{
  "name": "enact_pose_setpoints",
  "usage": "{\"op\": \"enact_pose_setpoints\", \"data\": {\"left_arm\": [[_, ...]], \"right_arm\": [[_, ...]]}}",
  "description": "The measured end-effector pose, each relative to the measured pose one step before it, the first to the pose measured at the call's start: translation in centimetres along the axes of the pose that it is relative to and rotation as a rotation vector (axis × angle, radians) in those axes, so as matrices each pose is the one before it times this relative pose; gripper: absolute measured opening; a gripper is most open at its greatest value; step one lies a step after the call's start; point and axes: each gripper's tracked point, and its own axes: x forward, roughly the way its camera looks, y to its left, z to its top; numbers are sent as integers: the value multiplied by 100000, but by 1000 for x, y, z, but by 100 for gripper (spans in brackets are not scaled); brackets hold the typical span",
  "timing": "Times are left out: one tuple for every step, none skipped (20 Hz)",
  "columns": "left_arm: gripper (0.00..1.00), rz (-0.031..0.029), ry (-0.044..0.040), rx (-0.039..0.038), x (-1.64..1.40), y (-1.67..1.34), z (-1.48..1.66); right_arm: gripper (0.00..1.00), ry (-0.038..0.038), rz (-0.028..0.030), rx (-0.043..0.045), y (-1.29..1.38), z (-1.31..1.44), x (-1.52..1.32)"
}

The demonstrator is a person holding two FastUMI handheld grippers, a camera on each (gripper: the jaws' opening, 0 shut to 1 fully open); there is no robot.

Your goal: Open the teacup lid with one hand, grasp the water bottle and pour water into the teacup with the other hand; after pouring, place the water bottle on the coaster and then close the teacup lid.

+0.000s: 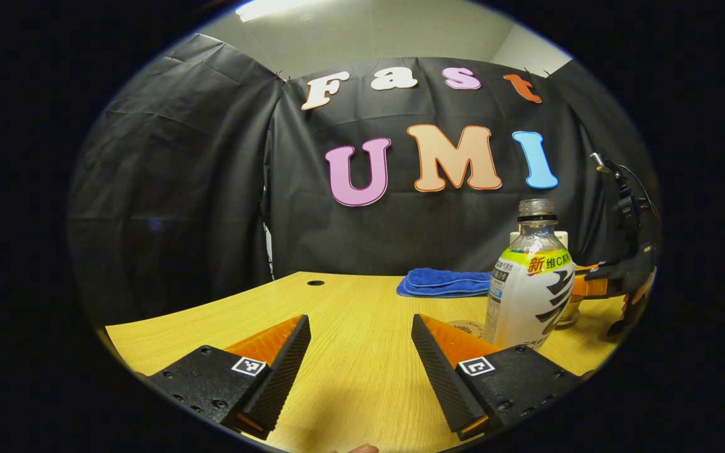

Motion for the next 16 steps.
{"op": "enact_pose_setpoints", "data": {"left_arm": [[95, -988, -364, 64, -191, -24, 138], [95, -133, -336, 18, -44, 133, 68], [94, -5, 315, 340, -56, 36, -104], [94, -178, -120, -88, 11, -81, -38], [94, -612, -202, -160, -109, -66, 152], [94, -1768, 284, -319, -54, -309, 20], [94, -2102, 736, -461, -160, -236, 38], [95, -2069, 368, -640, -238, -133, 14], [94, -2382, 570, -1035, -380, -316, 52], [94, -2373, 594, -707, -1173, -368, -327], [95, -2470, 357, -321, -1414, -447, -521], [94, -2283, 27, 14, -727, -526, -89], [94, -1993, 196, 166, -270, -531, 105], [95, -1918, -71, 77, 130, -467, 251], [95, -2190, -73, -175, -44, -724, 249], [95, -2650, -6, -197, 42, -816, 87]], "right_arm": [[29, -1574, 335, 1088, -14, 487, -100], [28, -1306, -455, 142, -173, 482, -190], [28, -557, -188, -118, -149, 275, -263], [29, -550, -263, 59, -166, 207, -123], [28, 289, 28, 233, -229, 41, -398], [28, 111, 361, 576, -43, 167, -363], [28, -598, -64, 760, -121, 245, -433], [28, -1005, -227, 237, -132, 464, -368], [28, -913, -151, 26, -68, 307, -475], [28, -710, -16, 55, -30, 291, -504], [29, -887, 235, 199, -48, 302, -449], [29, -524, 548, 257, 73, 220, -372], [28, -376, 381, 244, -4, 239, -311], [29, -192, -67, 200, -143, 53, -405], [28, -79, 94, 330, -97, 3, -393], [28, -79, -110, 340, -84, -14, -284]]}}
